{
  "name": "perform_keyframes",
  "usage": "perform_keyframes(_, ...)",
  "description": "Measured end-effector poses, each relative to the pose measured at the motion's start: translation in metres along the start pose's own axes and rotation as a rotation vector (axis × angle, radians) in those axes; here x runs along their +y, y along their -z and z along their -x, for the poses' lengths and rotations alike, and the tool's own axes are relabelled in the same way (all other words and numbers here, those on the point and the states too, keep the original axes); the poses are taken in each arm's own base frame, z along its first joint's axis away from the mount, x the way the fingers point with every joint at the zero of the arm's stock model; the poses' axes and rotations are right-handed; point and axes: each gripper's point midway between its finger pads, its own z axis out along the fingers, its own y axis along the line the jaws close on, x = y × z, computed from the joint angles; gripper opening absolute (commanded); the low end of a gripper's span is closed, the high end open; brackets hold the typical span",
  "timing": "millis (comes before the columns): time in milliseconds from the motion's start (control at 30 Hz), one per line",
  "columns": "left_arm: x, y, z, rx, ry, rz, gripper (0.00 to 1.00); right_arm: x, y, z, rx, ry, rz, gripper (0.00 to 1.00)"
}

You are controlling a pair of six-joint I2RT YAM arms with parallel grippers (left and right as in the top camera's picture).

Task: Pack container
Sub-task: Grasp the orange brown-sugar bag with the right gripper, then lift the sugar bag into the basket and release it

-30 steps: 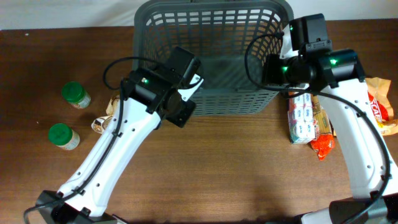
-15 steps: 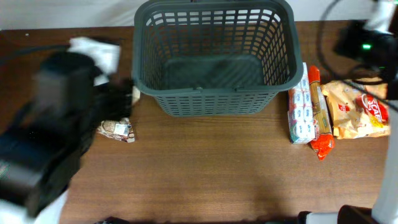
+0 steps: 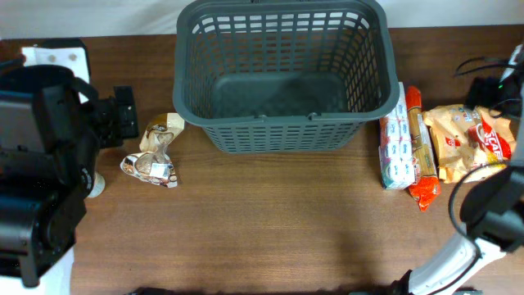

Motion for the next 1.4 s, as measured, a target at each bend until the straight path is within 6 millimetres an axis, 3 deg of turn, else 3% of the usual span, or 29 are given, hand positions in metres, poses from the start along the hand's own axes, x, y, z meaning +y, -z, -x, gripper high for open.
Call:
perform_keyframes(100, -0.002, -0.006, -0.002, 0.019, -0.008, 0.001, 0.99, 0.003, -0.031, -0.013, 0.102, 0.111, 0.001, 0.99)
perform_keyframes(233, -0.004, -0.010, -0.004, 0.034, -0.014, 0.001, 0.99, 0.001, -0.061, -0.027, 0.198, 0.171, 0.010, 0.99)
perform_keyframes(367, -0.007, -0.016, -0.004, 0.046, -0.019, 0.002, 0.99, 0.005, -0.102, -0.047, 0.321, 0.208, 0.028, 1.00)
perform_keyframes(400, -0.007, -0.018, -0.004, 0.051, -0.021, 0.002, 0.99, 0.007, -0.112, -0.051, 0.348, 0.214, 0.033, 0.96)
perform_keyframes(433, -0.009, -0.021, -0.005, 0.059, -0.025, 0.002, 0.99, 0.007, -0.117, -0.053, 0.362, 0.221, 0.023, 0.72)
perform_keyframes(467, -0.011, -0.027, -0.006, 0.072, -0.030, 0.003, 0.99, 0.008, -0.117, -0.052, 0.364, 0.226, 0.018, 0.56)
perform_keyframes(500, -0.013, -0.030, -0.007, 0.081, -0.034, 0.003, 0.99, 0.008, -0.119, -0.052, 0.371, 0.224, 0.011, 0.13)
perform_keyframes(533, -0.015, -0.035, -0.008, 0.093, -0.039, 0.003, 0.99, 0.008, -0.119, -0.051, 0.374, 0.216, -0.001, 0.04)
perform_keyframes(700, -0.021, -0.049, -0.011, 0.127, -0.054, 0.004, 0.99, 0.009, -0.114, -0.050, 0.384, 0.126, -0.057, 0.04)
perform_keyframes(867, -0.021, -0.050, -0.011, 0.129, -0.054, 0.004, 0.99, 0.010, -0.109, -0.050, 0.384, 0.044, -0.035, 0.04)
perform_keyframes(967, -0.021, -0.050, -0.011, 0.129, -0.054, 0.004, 0.99, 0.016, -0.094, -0.052, 0.415, -0.025, 0.031, 0.04)
perform_keyframes(1067, -0.021, -0.050, -0.011, 0.129, -0.054, 0.004, 0.99, 0.033, -0.048, -0.025, 0.326, -0.074, 0.146, 0.04)
perform_keyframes(1100, -0.021, -0.050, -0.011, 0.130, -0.055, 0.004, 0.99, 0.038, -0.023, -0.008, 0.245, -0.079, 0.175, 0.04)
perform_keyframes(1133, -0.021, -0.050, -0.011, 0.129, -0.054, 0.004, 0.99, 0.043, 0.015, 0.012, 0.118, -0.076, 0.200, 0.04)
perform_keyframes(1167, -0.021, -0.050, -0.011, 0.129, -0.054, 0.004, 0.99, 0.051, 0.077, 0.033, -0.066, -0.057, 0.227, 0.04)
perform_keyframes(1200, -0.021, -0.050, -0.011, 0.130, -0.055, 0.004, 0.99, 0.057, 0.117, 0.040, -0.175, -0.042, 0.242, 0.04)
perform_keyframes(1233, -0.021, -0.050, -0.011, 0.129, -0.054, 0.005, 0.99, 0.066, 0.173, 0.043, -0.324, -0.012, 0.267, 0.04)
perform_keyframes(1267, -0.021, -0.050, -0.011, 0.130, -0.055, 0.004, 0.99, 0.077, 0.216, 0.039, -0.430, 0.015, 0.293, 0.04)
perform_keyframes(1300, -0.021, -0.050, -0.011, 0.130, -0.055, 0.004, 0.99, 0.093, 0.281, 0.025, -0.592, 0.066, 0.346, 0.04)
perform_keyframes(1333, -0.021, -0.050, -0.011, 0.130, -0.055, 0.004, 0.99, 0.116, 0.352, -0.006, -0.758, 0.157, 0.433, 0.04)
perform_keyframes(1400, -0.021, -0.050, -0.011, 0.130, -0.055, 0.004, 0.99, 0.142, 0.416, -0.054, -0.901, 0.297, 0.557, 0.04)
